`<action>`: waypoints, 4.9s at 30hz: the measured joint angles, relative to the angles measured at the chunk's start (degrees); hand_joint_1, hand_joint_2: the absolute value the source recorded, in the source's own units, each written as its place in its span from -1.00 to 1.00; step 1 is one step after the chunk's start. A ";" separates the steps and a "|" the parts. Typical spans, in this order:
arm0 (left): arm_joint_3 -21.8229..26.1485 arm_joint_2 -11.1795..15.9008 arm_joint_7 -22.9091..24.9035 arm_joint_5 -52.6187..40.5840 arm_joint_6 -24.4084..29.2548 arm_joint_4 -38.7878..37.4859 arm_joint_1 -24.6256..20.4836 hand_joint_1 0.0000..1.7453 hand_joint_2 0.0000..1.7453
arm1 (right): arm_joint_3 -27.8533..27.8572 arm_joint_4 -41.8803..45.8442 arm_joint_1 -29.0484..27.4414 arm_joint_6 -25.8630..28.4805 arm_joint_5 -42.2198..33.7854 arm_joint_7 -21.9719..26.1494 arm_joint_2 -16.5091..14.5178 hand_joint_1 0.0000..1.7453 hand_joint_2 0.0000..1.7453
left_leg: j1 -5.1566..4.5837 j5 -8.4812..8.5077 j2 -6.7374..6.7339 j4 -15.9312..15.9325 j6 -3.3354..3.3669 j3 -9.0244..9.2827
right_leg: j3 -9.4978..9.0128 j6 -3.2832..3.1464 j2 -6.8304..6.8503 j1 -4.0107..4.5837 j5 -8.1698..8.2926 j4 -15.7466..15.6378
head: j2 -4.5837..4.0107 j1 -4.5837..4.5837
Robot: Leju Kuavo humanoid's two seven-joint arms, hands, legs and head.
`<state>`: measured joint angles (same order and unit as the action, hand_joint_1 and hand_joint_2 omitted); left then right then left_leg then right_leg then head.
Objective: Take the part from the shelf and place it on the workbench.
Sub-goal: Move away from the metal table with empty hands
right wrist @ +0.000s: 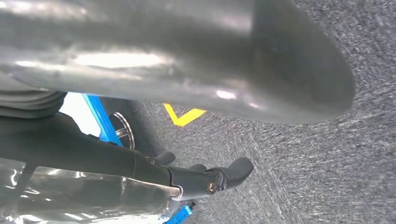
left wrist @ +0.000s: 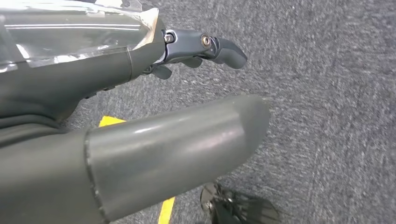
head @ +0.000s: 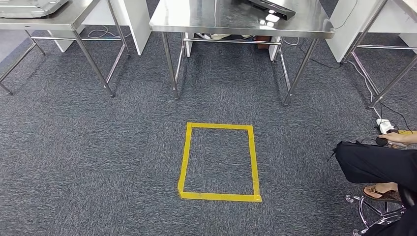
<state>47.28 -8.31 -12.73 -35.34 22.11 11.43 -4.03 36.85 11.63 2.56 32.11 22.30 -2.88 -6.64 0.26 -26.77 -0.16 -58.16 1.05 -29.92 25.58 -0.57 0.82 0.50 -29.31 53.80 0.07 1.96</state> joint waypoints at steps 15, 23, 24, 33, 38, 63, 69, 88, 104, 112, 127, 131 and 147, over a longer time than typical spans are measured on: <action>0.05 0.04 0.27 1.00 1.06 0.01 0.11 -1.00 -1.00 | 3.22 0.00 0.12 -0.11 -2.92 2.72 -0.07 -1.00 -1.00 | -1.11 0.23 -0.07 2.00 1.47 -0.34 | 1.68 1.56 0.08 -0.52 0.95 0.45 | 0.00 0.14; 0.07 -0.17 0.30 0.96 1.03 0.01 0.08 -1.00 -1.00 | 4.48 0.00 0.17 -0.11 -3.78 2.91 -0.11 -1.00 -1.00 | -0.44 1.48 -1.48 2.89 3.18 -1.35 | 9.23 1.62 -0.56 -0.98 -6.33 15.67 | 0.00 -0.74; 0.07 -0.19 0.31 0.95 1.03 0.01 0.10 -1.00 -1.00 | 4.58 0.00 0.10 -0.11 -3.79 2.90 -0.11 -1.00 -1.00 | -0.44 1.55 -1.78 2.87 3.14 -1.50 | 10.45 1.88 -0.59 -1.15 -7.13 18.31 | 0.00 -0.76; 0.05 -0.25 0.56 0.51 1.00 -0.02 0.06 -1.00 -1.00 | 5.02 0.00 0.14 -0.25 -4.04 2.73 -0.23 -1.00 -1.00 | -0.26 1.36 -4.93 1.91 0.33 -1.40 | 2.52 2.39 1.34 -1.45 0.57 1.56 | 0.01 -0.75; 0.05 -0.26 0.81 0.34 1.04 -0.02 0.17 -1.00 -1.00 | 5.56 0.00 0.13 -0.52 -4.59 2.71 -0.35 -1.00 -1.00 | 0.44 -6.65 -0.61 -10.15 -1.27 -6.38 | 3.05 0.70 -0.97 -1.56 1.68 1.49 | 0.01 0.15; 0.04 0.02 1.27 0.36 0.80 -0.04 0.12 -1.00 -1.00 | 6.78 0.00 0.12 -1.30 -4.60 2.14 -0.56 -1.00 -1.00 | -0.18 -0.02 -5.62 2.60 0.70 0.32 | 3.43 3.06 2.11 -1.15 1.57 1.34 | 0.01 -0.79; 0.08 0.01 1.25 0.50 0.88 -0.05 0.19 -1.00 -1.00 | 6.78 0.00 0.04 -1.36 -4.57 2.03 -0.49 -1.00 -1.00 | 0.48 -6.47 -0.51 -6.82 -1.33 -3.54 | 3.69 0.87 -0.85 -1.65 2.83 1.01 | 0.00 -0.13; 0.28 0.09 1.08 0.54 0.88 -0.08 0.31 -1.00 -1.00 | 6.78 -0.02 0.02 -1.42 -4.57 1.80 -0.67 -1.00 -1.00 | 0.32 -0.21 -3.11 1.80 1.69 -0.77 | 12.72 2.62 -1.31 -1.52 -3.52 17.59 | 0.00 -1.03; 0.28 0.08 1.11 0.18 0.88 -0.08 0.35 -1.00 -1.00 | 6.98 -0.02 0.09 -1.33 -4.72 1.39 -0.85 -1.00 -1.00 | 0.58 -6.52 0.42 -11.91 -1.24 -5.91 | 4.25 0.46 -3.63 -1.17 2.70 1.97 | 0.00 0.25; 0.27 0.11 1.29 -0.50 0.88 -0.09 0.08 -1.00 -1.00 | 7.42 -0.02 0.30 -0.84 -5.15 0.90 -1.23 -1.00 -1.00 | 0.57 -0.65 3.04 1.77 0.98 -0.21 | 6.47 2.42 -6.70 -1.46 2.72 3.24 | 0.00 0.16; 0.28 0.02 1.34 -0.40 0.88 -0.08 -0.13 -1.00 -1.00 | 7.71 -0.02 0.47 -0.74 -5.00 0.89 -1.13 -1.00 -1.00 | 0.21 -1.42 -5.52 1.84 -0.42 0.65 | 4.74 1.74 1.26 -1.28 2.52 1.82 | 0.00 -0.61; 0.27 0.02 1.40 -0.40 0.88 -0.10 0.10 -1.00 -1.00 | 7.72 0.00 0.42 -0.74 -4.85 0.89 -1.13 -1.00 -1.00 | 0.68 -8.42 -0.37 -9.52 -1.32 -4.24 | 4.62 0.73 -0.97 -1.45 3.11 1.57 | 0.00 0.01; 0.28 0.10 1.35 -0.72 0.87 -0.10 0.15 -1.00 -1.00 | 7.75 -0.02 0.46 -0.67 -4.86 0.69 -1.16 -1.00 -1.00 | 0.37 -0.89 -0.94 1.47 1.96 -0.53 | 13.02 2.00 -1.72 -1.42 -3.31 16.53 | 0.00 -0.86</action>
<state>47.56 -8.21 -11.38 -36.06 22.98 11.33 -3.88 44.59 11.61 3.02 31.44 17.44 -2.19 -7.80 0.62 -27.66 -1.10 -56.69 3.01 -30.45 38.60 1.43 -0.90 -0.92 -32.62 70.34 0.07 1.09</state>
